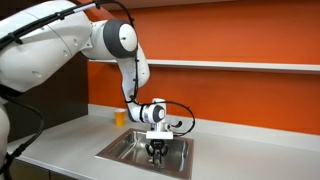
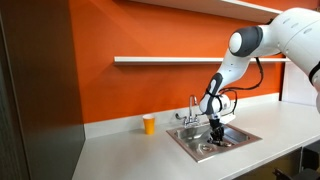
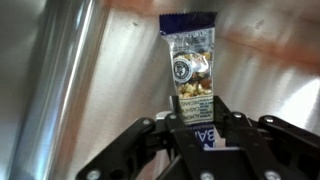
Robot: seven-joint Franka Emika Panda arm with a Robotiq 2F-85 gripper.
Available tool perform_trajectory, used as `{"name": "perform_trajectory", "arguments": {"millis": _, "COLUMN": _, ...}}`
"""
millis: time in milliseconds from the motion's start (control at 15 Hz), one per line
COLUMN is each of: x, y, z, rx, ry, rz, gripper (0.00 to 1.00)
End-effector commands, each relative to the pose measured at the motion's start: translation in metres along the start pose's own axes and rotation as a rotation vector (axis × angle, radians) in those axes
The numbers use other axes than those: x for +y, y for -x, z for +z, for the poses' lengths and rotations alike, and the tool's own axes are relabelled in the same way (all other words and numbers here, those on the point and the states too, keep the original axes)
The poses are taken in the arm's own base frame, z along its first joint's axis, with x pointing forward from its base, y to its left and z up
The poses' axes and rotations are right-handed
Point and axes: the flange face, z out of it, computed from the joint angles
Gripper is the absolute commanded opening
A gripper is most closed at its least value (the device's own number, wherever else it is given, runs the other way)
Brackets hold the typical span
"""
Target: Take the packet out of the sink.
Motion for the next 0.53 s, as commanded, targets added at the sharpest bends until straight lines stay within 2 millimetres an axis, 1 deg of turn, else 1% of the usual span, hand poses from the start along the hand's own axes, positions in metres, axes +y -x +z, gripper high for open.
{"name": "perform_trajectory", "arguments": {"millis": 0, "x": -0.009, "y": 0.010, "z": -0.031, "rx": -0.019, "ry": 0.009, "rz": 0.018, "gripper": 0.11}}
{"name": "perform_trajectory", "arguments": {"millis": 267, "x": -0.018, "y": 0.016, "z": -0.061, "rx": -0.007, "ry": 0.027, "rz": 0.019, "gripper": 0.11}}
{"name": "perform_trajectory", "arguments": {"millis": 467, "x": -0.031, "y": 0.022, "z": -0.078, "rx": -0.004, "ry": 0.034, "rz": 0.012, "gripper": 0.11}}
